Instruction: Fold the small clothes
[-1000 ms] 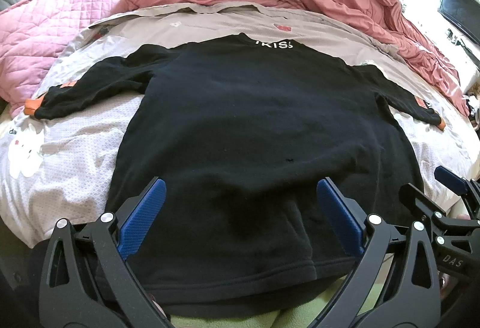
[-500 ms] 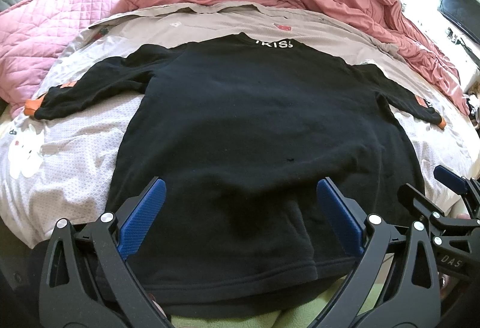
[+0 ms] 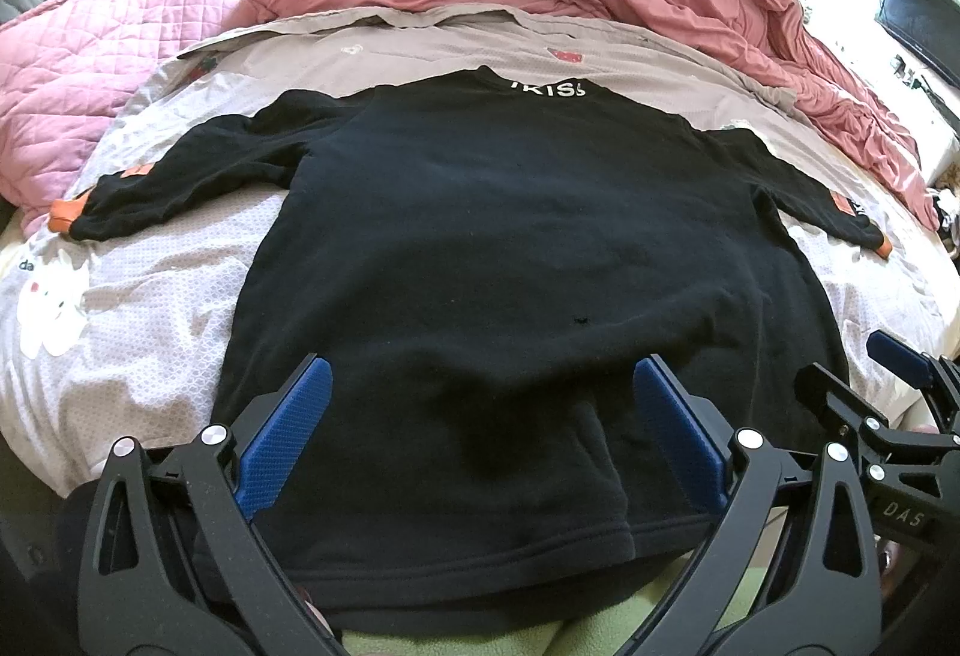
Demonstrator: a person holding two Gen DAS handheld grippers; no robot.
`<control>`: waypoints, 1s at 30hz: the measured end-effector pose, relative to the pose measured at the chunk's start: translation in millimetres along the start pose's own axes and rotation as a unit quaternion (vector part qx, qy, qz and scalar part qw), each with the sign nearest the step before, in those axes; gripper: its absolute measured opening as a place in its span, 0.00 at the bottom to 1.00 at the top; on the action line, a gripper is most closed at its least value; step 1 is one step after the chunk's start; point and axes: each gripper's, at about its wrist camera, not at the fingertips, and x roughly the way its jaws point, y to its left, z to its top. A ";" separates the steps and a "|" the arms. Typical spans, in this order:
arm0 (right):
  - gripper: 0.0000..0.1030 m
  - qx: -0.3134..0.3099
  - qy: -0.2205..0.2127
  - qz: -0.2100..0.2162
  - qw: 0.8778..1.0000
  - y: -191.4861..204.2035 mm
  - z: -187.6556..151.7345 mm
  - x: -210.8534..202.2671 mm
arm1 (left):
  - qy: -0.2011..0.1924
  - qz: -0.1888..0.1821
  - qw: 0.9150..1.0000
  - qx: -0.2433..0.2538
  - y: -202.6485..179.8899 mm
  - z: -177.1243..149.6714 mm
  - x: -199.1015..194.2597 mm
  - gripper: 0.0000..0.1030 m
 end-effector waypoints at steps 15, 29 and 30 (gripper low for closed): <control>0.96 0.004 -0.009 0.005 1.000 -8.9 5.9 0.8 | 0.002 0.003 1.000 -0.001 3.5 1.5 -3.8 0.92; 0.96 0.020 -0.033 -0.007 0.999 -35.9 48.6 15.6 | -0.003 0.023 1.000 0.005 -11.5 41.9 5.7 0.92; 0.96 0.019 -0.033 -0.007 0.999 -37.1 51.1 17.0 | -0.003 0.024 1.000 0.004 -12.4 45.6 6.9 0.92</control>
